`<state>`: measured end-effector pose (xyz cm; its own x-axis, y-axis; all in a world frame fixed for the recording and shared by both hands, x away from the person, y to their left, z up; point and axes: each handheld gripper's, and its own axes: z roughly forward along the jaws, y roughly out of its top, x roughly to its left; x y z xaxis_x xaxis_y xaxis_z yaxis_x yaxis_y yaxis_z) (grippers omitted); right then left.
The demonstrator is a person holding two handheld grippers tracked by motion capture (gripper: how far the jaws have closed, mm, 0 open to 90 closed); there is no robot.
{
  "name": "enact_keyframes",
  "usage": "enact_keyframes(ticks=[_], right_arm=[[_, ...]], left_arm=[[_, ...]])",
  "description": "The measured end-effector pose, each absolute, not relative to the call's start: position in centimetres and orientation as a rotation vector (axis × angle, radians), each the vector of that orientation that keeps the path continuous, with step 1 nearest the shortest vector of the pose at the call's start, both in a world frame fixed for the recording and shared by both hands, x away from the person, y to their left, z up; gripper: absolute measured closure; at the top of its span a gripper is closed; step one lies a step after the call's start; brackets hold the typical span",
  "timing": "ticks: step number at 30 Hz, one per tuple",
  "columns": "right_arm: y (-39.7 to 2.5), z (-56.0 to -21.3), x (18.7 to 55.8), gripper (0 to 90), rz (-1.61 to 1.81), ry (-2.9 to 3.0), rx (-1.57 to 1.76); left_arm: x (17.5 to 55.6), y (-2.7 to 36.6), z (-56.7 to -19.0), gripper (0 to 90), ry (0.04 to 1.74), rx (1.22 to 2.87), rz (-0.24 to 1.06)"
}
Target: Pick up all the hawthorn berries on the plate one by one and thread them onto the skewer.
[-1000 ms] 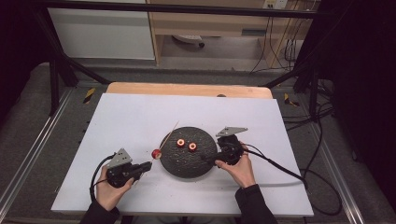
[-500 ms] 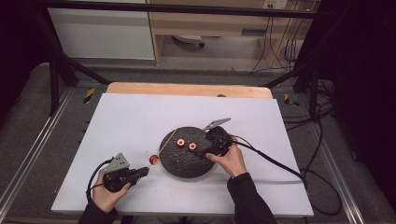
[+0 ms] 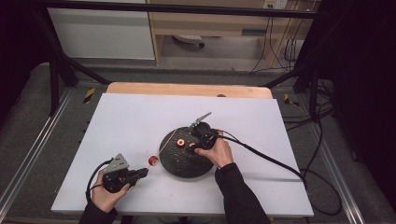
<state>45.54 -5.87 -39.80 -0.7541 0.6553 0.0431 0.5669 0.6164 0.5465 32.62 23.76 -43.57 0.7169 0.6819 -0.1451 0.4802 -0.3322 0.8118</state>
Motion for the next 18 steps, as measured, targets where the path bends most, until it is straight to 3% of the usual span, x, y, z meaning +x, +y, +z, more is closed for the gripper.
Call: enact_keyframes(ticks=[18], right_arm=[[-5.0,-41.2,47.4,57.1,0.713,2.736,1.101]], left_arm=[[32.7,23.9,-43.6,88.6,0.895,2.0,0.27]])
